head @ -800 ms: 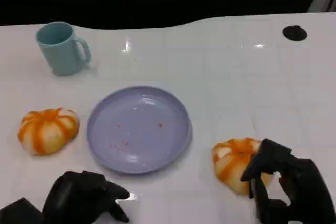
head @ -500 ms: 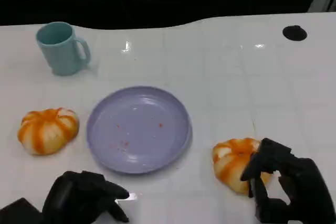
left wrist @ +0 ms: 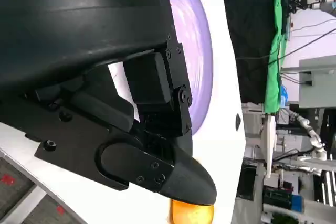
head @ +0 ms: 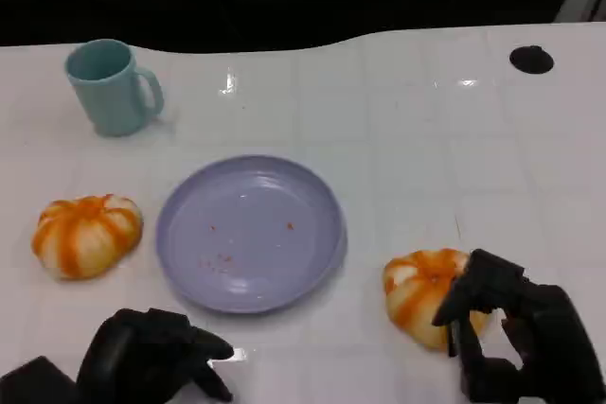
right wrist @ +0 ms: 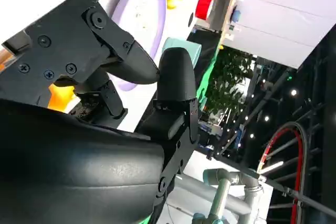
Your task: Grasp the bread from the table and place it into the plate.
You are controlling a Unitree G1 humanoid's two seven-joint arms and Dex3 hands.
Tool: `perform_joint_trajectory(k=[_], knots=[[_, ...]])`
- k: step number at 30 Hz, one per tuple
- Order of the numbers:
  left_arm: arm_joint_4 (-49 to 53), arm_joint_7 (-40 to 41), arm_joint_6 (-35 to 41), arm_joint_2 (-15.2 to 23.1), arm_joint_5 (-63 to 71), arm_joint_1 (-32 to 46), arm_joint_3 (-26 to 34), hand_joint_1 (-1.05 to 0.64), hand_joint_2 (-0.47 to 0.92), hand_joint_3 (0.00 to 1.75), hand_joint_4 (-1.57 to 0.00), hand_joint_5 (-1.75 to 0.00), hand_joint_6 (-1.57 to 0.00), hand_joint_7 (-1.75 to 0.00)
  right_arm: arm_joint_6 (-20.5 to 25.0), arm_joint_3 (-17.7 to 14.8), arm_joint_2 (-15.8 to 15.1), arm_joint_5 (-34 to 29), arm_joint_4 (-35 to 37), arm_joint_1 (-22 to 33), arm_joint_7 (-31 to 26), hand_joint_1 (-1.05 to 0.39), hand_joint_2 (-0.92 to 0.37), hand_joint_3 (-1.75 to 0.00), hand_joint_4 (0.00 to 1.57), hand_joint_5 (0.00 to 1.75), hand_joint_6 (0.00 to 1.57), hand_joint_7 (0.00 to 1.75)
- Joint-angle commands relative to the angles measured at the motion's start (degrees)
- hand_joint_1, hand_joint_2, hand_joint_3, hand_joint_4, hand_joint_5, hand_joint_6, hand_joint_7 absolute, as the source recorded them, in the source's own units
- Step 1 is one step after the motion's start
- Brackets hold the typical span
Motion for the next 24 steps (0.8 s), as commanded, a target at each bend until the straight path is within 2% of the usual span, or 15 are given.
perform_joint_trajectory(k=[1,4,6,8,10,14,16,18,20,24], knots=[[-0.2,0.2,-0.3,0.8,0.0,-0.2,0.3,-1.05,0.92,0.0,-1.46,-0.73,-1.57,-0.23,-0.3,-0.8,-0.4,-0.2,-0.5,0.3,-0.8,-0.19,-0.41,-1.29,0.93,1.75,0.76,1.52],[-0.3,0.3,-0.1,0.9,0.0,-0.2,0.3,-1.05,0.92,0.0,-1.46,-0.73,-1.57,-0.22,-0.1,-0.9,-0.8,-0.3,-0.7,0.0,-0.7,-0.21,-0.44,-1.23,0.88,1.73,0.79,1.39],[-0.4,0.3,0.1,0.8,-0.1,-0.2,0.4,-1.05,0.92,0.0,-1.46,-0.73,-1.57,-0.22,0.9,-0.8,-1.9,-0.6,-1.5,-0.4,0.0,-0.22,-0.6,-0.96,0.84,1.6,0.81,1.19],[-0.3,0.1,0.1,0.8,-0.3,-0.3,0.4,-1.05,0.91,0.0,-1.46,-0.73,-1.57,-0.22,1.1,-0.9,-2.8,-1.5,-2.0,-0.8,0.0,-0.21,-0.68,-0.78,0.79,1.44,0.83,1.02],[-0.3,0.1,0.1,0.9,-0.2,-0.3,0.4,-1.05,0.91,0.0,-1.46,-0.73,-1.57,-0.22,1.1,-1.1,-3.4,-2.3,-2.4,-1.2,-0.2,-0.21,-0.72,-0.68,0.76,1.31,0.84,0.91],[-0.6,0.0,0.5,0.8,-0.5,-0.2,0.4,-1.05,0.91,0.0,-1.46,-0.73,-1.57,-0.22,3.1,-1.2,-6.0,-5.3,-5.3,-1.9,-0.3,-0.27,-0.76,-0.54,0.66,1.06,0.75,0.72],[-0.6,-0.1,0.5,0.8,-0.6,-0.2,0.4,-1.05,0.91,0.0,-1.46,-0.73,-1.57,-0.22,5.1,-1.6,-7.4,-8.6,-8.3,-1.8,-1.1,-0.32,-0.79,-0.44,0.65,0.91,0.7,0.61],[-0.4,0.0,0.5,0.8,-0.4,-0.2,0.4,-1.05,0.91,0.0,-1.46,-0.73,-1.57,-0.22,9.3,-2.1,-9.1,-13.4,-13.1,-1.0,-1.9,-0.46,-0.89,-0.26,0.6,0.81,0.64,0.47],[-0.1,0.1,0.1,0.9,-0.1,-0.4,0.3,-1.05,0.91,0.0,-1.46,-0.73,-1.57,-0.22,13.6,-2.7,-11.6,-19.4,-18.8,-0.1,-2.0,-0.55,-0.91,-0.23,0.5,0.7,0.53,0.36],[0.0,0.3,-0.3,0.9,0.4,-0.5,0.1,-1.05,0.91,0.0,-1.46,-0.73,-1.57,-0.22,18.2,-2.7,-15.5,-25.7,-26.3,0.7,-1.5,-0.59,-0.92,-0.17,0.37,0.5,0.44,0.2]])
